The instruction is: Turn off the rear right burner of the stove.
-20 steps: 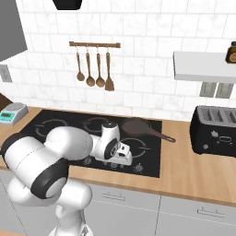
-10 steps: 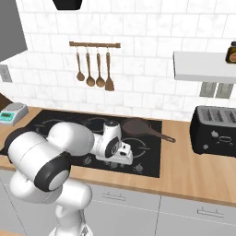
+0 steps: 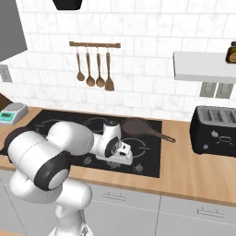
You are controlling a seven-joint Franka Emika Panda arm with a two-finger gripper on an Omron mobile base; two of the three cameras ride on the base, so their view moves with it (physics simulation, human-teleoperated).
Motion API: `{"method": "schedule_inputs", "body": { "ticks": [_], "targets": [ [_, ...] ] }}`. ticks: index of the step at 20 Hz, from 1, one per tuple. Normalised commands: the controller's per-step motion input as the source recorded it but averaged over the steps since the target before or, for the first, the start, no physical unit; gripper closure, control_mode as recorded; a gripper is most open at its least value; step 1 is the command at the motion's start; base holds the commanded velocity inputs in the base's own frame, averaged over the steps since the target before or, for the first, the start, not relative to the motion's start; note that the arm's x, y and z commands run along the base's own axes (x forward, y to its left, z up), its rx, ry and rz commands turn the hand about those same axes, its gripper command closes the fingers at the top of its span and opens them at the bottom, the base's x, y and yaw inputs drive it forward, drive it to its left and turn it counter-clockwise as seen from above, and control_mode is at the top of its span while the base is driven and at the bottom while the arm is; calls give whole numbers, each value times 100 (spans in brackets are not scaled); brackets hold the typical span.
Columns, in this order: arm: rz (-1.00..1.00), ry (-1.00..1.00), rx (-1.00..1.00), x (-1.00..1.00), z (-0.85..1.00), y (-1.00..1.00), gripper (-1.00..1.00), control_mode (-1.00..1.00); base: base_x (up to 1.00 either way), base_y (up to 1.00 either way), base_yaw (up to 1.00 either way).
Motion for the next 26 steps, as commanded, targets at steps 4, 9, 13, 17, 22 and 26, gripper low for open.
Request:
{"method": "schedule_inputs", "body": {
  "ticks": [4, 9, 13, 17, 22, 26],
  "targets": [
    [-35, 0, 0, 0, -1, -2, 100, -100, 0, 0, 0],
    [-61, 0, 3, -8, -18, -9, 100, -100, 0, 0, 0],
    [-73, 0, 1, -8, -28, -8, 100, -100, 0, 0, 0],
    [-78, 0, 0, -2, -37, -3, 100, -100, 0, 0, 0],
    [-83, 0, 0, 0, -39, 0, 100, -100, 0, 0, 0],
    [-85, -1, 0, -6, -41, 0, 100, -100, 0, 0, 0]
  ]
}}
